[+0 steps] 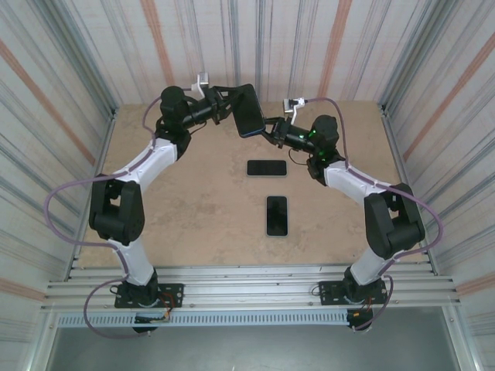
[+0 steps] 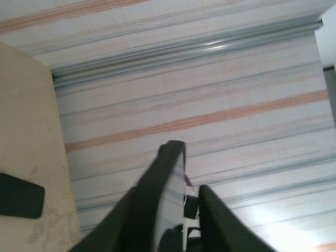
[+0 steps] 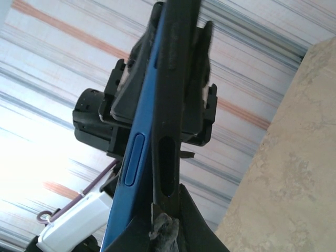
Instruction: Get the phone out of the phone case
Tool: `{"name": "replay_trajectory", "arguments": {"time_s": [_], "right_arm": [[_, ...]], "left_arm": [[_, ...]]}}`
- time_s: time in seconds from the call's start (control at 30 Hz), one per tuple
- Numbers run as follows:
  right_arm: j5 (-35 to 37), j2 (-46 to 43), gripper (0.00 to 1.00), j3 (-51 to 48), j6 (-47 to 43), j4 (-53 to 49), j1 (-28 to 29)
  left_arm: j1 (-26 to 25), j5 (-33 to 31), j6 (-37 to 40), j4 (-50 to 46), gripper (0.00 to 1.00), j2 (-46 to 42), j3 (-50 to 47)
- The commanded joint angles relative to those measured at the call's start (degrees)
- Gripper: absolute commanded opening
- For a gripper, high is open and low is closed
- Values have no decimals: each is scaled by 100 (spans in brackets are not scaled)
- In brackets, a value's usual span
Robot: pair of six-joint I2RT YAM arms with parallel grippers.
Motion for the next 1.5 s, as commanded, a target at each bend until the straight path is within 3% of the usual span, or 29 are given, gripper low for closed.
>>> {"name": "replay_trajectory", "arguments": {"time_s": [0.0, 0.23, 0.47, 0.67, 0.8, 0.93, 1.1, 1.47], "right_arm": [[66, 61, 6, -7, 153, 558, 26], [303, 192, 5, 23, 154, 646, -2], [1122, 320, 5, 35, -134, 729, 49], [1881, 431, 6, 9, -456, 726, 150], [2226, 477, 6, 11, -609, 708, 206], [2397, 589, 7, 38, -643, 730, 329], [2439, 668, 6, 60, -882, 726, 436], [2439, 713, 6, 57, -922, 828, 594]], "left_arm": [[31, 74, 159, -174, 43, -53, -13], [77, -169, 786, -1422, 71, -377, -77], [42, -861, 718, -2034, 75, -963, -701], [-184, -1670, 44, -2178, 74, -1689, -1407], [-519, -2210, -862, -1859, 71, -2016, -1912], [-865, -2520, -1115, -1793, 69, -2069, -1844], [-1049, -2592, -1541, -1261, 63, -1851, -1821], [-1105, -2559, -1639, -1021, 49, -1558, -1769]]}}
